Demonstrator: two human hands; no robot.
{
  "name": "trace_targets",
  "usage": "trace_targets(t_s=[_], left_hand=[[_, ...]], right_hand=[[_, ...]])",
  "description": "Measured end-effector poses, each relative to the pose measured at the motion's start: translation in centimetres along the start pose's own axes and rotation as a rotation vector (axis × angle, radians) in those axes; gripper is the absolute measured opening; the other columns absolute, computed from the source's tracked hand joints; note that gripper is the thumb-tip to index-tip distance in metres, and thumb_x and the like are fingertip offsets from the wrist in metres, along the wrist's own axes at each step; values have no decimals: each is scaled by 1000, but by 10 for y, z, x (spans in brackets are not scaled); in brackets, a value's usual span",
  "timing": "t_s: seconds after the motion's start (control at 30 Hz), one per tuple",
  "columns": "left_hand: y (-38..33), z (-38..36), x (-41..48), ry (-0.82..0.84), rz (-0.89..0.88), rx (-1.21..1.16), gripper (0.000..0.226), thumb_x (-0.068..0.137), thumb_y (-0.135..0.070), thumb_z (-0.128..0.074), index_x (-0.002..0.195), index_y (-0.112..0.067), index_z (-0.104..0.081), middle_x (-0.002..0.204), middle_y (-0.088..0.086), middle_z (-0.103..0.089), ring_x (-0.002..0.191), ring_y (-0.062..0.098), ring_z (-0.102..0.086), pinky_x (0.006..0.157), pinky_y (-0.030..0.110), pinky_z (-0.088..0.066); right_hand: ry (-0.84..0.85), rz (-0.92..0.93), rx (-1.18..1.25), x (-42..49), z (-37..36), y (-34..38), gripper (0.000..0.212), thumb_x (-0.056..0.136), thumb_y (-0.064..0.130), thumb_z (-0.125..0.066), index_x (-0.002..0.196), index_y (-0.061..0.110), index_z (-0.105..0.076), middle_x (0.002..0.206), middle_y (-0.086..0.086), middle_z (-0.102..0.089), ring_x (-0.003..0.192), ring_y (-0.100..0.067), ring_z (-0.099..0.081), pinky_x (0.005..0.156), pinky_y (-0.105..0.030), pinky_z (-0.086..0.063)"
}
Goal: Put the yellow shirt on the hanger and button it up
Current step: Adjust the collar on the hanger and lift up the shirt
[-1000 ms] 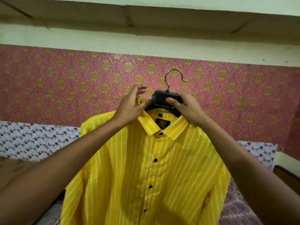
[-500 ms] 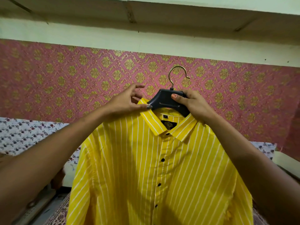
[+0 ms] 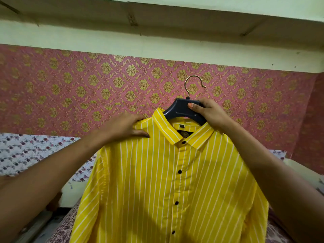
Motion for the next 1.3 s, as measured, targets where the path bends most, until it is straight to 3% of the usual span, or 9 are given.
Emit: trace_targets(t_s=[0.13,0.23,0.33,0.5,0.67,0.83,1.0,1.23,1.3], left_hand=[[-2,-5,-16,-191,-128,130,95,70,-87,-16,134,-22,-46,120,6,-65,98,24,-66,76,37,-54],[25,-25,-29,-103,-99,9,101,64,-91,-8,138,-29,-39,125,3,-62,103,22,-64,78,31,-52],[53,-51,-47,62,-48,-96,99,53,-98,-8,131,-43,-39,109,-3,-68,83,11,-64,59,8,-39],[67,-56,-51,102,98,-307,104,52,-97,-19,133,-34,-40,121,-12,-56,100,6,-53,80,25,-42],[7,-52,-15,53,10,-381,95,60,-85,-47,134,-26,-44,133,-7,-51,117,12,-49,95,32,-39],[-13,-66,5,35,-18,-501,61,68,-75,-48,103,-25,-54,93,-7,-57,79,7,-51,61,18,-36],[-26,-72,23,43,-75,-516,63,66,-77,-48,92,-21,-58,88,-2,-64,80,16,-60,67,39,-47],[-35,-90,35,49,-118,-519,85,59,-91,-38,100,-20,-59,96,-4,-63,85,16,-59,67,32,-48],[-44,-89,38,40,-146,-541,60,70,-72,-50,99,-20,-58,95,-5,-60,85,14,-56,61,25,-41]], right_hand=[[12,-3,-37,1,4,-7,27,92,30,-55,105,7,-61,90,-10,-65,74,-17,-59,67,-30,-45],[-8,-7,-49,-2,14,-16,15,93,26,-54,101,15,-60,81,2,-63,68,-8,-57,57,-13,-44],[-46,-17,-67,-6,25,-24,18,93,26,-55,104,14,-60,83,3,-62,70,-7,-57,54,-11,-43],[-42,-44,-79,-8,29,-34,27,92,29,-56,109,9,-61,94,-7,-65,81,-19,-61,71,-30,-48],[6,-53,-69,-12,14,-31,17,92,28,-55,103,16,-60,87,-1,-64,73,-12,-60,67,-26,-47],[-20,-44,-38,-21,26,-29,16,92,23,-56,104,14,-61,83,2,-65,66,-4,-62,63,-19,-49],[-189,-48,-50,-44,57,-45,24,86,19,-64,108,9,-59,78,6,-60,59,8,-58,59,-10,-48],[4,-394,-422,-129,89,-130,92,52,51,-84,131,22,-45,116,6,-59,111,-13,-56,97,-28,-43],[7,-430,-608,-150,100,-140,73,64,40,-82,126,16,-51,120,-3,-57,116,-23,-51,95,-35,-37]])
Point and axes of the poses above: each hand's wrist, its own x-axis towards the middle knuckle, its own z-axis out of the back of the hand, y = z × x, the point moved 9 cm from there along x, towards the middle knuckle
